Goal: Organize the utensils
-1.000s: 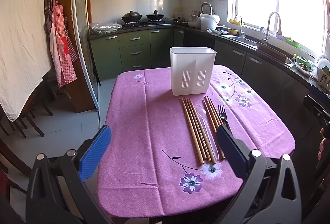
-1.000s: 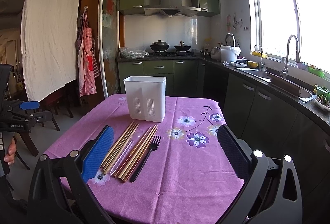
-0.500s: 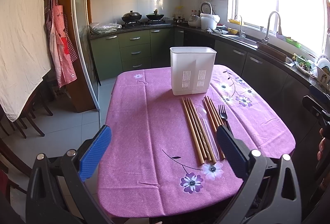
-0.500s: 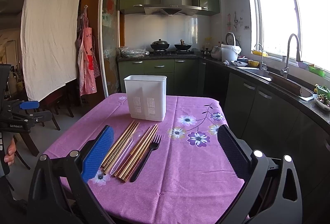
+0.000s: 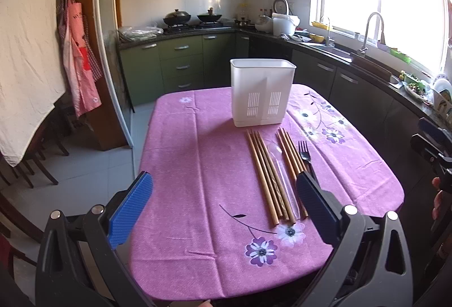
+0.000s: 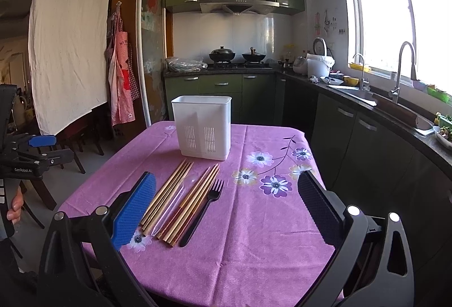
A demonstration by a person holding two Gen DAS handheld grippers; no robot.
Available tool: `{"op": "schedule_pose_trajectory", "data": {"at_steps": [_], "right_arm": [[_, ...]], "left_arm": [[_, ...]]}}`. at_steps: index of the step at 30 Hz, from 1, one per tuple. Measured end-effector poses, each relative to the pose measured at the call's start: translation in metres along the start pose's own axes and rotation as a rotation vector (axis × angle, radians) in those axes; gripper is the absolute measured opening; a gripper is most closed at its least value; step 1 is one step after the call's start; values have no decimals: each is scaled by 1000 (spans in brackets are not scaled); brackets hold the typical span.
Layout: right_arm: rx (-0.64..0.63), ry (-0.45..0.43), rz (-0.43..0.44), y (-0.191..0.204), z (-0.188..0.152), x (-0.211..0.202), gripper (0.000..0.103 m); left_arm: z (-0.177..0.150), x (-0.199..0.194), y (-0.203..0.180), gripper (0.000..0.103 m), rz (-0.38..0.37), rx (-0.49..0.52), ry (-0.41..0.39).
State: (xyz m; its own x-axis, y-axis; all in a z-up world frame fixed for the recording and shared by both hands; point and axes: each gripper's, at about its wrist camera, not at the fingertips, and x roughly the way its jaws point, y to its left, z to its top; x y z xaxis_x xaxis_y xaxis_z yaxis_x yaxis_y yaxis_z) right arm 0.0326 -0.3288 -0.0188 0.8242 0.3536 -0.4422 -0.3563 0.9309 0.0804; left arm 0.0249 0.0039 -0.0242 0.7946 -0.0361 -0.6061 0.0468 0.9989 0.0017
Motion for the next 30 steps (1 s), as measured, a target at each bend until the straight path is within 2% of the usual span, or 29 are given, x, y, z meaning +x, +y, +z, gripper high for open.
{"op": "schedule_pose_trajectory", "data": {"at_steps": [2,5,10,12,14,16,18,20,22,24,26,28,30], "right_arm": [[32,78,36,-7,4,16,99],[26,224,5,-17,12,51,99],[-23,332,-4,-19,22,99,99],[1,378,12,-25,26,119,99],[29,427,30,-31,29,138,99],[49,484,31,-38,32,158,98],[44,514,4,-42,34,171,90],[48,537,-22,-47,35,181,78],[62,559,-33,-55,35,189,76],[77,574,-36,-61,33,194,74],[85,584,-43,-65,31,196,65],[75,585,-57,-69,29,197,54],[61,584,-66,-69,27,198,47]], "left_arm": [[5,13,3,97,-7,-9,36],[15,43,5,97,-31,-12,123],[27,104,0,97,-111,-43,327],[29,129,-8,97,-180,-60,409],[31,148,-19,97,-236,-73,468],[35,163,-36,97,-255,-50,514],[39,177,-59,93,-260,2,548],[40,189,-76,72,-265,31,583],[40,204,-91,60,-267,45,627],[39,220,-100,52,-248,56,665],[38,231,-104,31,-229,48,691],[38,241,-106,21,-214,38,703],[41,247,-106,21,-190,29,702]]}}
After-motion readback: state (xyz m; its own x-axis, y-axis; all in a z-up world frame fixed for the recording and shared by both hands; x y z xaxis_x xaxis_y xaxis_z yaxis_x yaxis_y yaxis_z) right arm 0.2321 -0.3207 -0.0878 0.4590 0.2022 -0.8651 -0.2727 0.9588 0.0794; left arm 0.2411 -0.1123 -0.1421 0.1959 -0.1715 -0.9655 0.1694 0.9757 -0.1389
